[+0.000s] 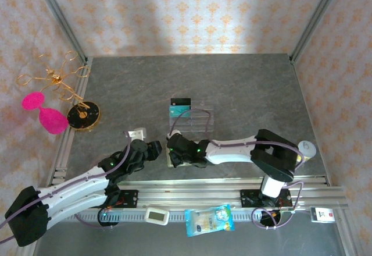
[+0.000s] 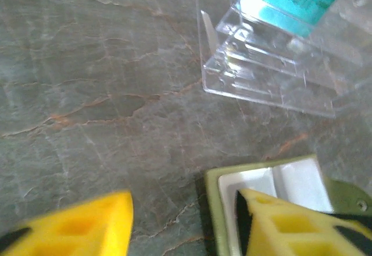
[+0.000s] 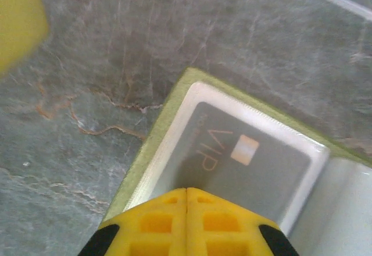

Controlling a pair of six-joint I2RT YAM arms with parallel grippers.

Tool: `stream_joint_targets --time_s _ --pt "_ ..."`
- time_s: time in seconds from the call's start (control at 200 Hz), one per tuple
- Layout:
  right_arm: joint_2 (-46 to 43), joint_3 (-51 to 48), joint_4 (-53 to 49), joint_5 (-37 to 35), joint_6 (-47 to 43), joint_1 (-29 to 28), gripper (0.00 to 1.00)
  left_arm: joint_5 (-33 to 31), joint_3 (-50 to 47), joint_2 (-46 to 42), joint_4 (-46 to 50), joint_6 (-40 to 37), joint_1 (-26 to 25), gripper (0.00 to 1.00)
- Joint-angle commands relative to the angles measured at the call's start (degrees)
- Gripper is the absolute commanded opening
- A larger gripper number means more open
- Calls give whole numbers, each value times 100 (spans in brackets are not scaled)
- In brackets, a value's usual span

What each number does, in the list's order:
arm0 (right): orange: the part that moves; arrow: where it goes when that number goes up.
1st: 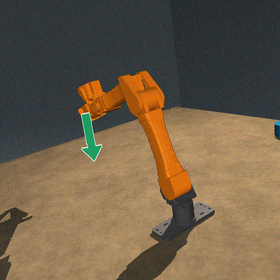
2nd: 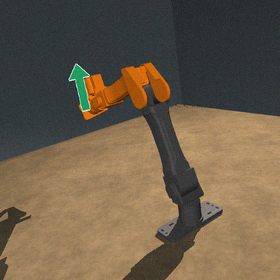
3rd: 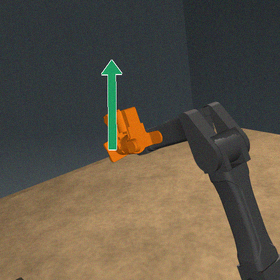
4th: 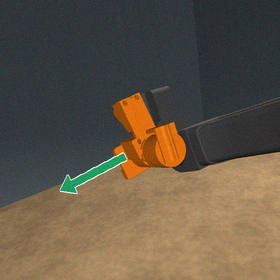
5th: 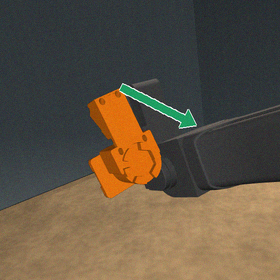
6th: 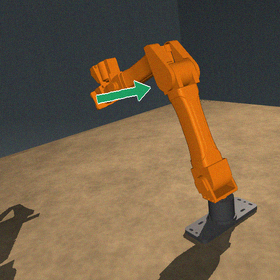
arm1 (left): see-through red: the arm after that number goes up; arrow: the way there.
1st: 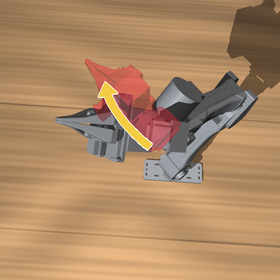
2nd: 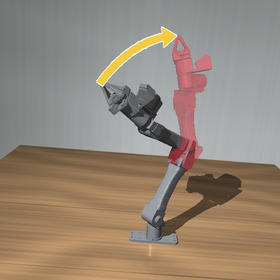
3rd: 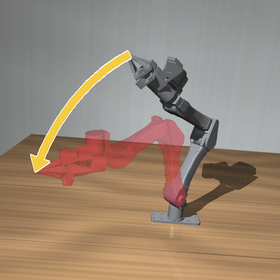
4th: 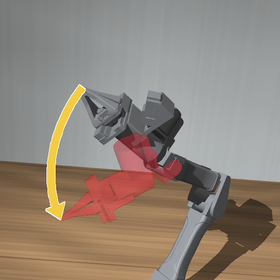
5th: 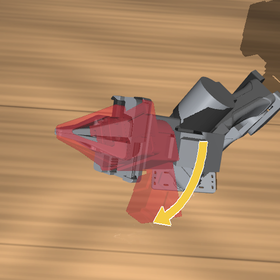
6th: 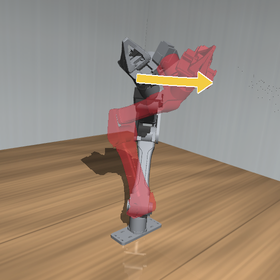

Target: Take the credit cards out of the card holder

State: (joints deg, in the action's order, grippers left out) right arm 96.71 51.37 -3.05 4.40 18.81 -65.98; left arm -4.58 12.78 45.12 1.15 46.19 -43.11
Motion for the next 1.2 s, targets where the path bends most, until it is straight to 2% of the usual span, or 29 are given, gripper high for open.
stream_joint_targets --time_s 0.0,0.155,0.25,0.285,0.315,0.35,0.446,0.541,0.681,0.806,1.001,1.101,1.196 --pt "-409 -203 533 155 360 119 0 457 -109 227 -592 -11 23 38" --pt "-441 -289 626 259 430 129 0 797 -10 756 -961 -23 -32 29" --pt "-435 -306 630 373 444 130 0 637 173 966 -713 -23 -126 27" --pt "-403 -253 514 407 407 124 7 560 205 972 -613 -23 -143 27" --pt "-365 -184 362 350 384 110 17 472 224 924 -484 0 -136 29" --pt "-309 -112 203 307 326 90 26 345 242 849 -330 55 -136 36" --pt "-137 48 -192 193 186 -6 36 86 193 495 -81 124 -141 46" --pt "127 247 -541 1 68 -174 39 -39 106 186 7 161 -131 52" --pt "525 463 -843 -298 40 -312 41 -68 67 56 104 153 -133 53" --pt "820 601 -1090 -574 82 -330 35 -18 59 62 151 119 -134 52" --pt "899 576 -954 -513 227 -335 7 120 21 70 75 56 -132 50" --pt "712 445 -674 -486 410 -329 0 318 -49 121 -128 30 -127 45" --pt "439 205 -220 -368 575 -273 0 502 -86 277 -334 39 -137 38"
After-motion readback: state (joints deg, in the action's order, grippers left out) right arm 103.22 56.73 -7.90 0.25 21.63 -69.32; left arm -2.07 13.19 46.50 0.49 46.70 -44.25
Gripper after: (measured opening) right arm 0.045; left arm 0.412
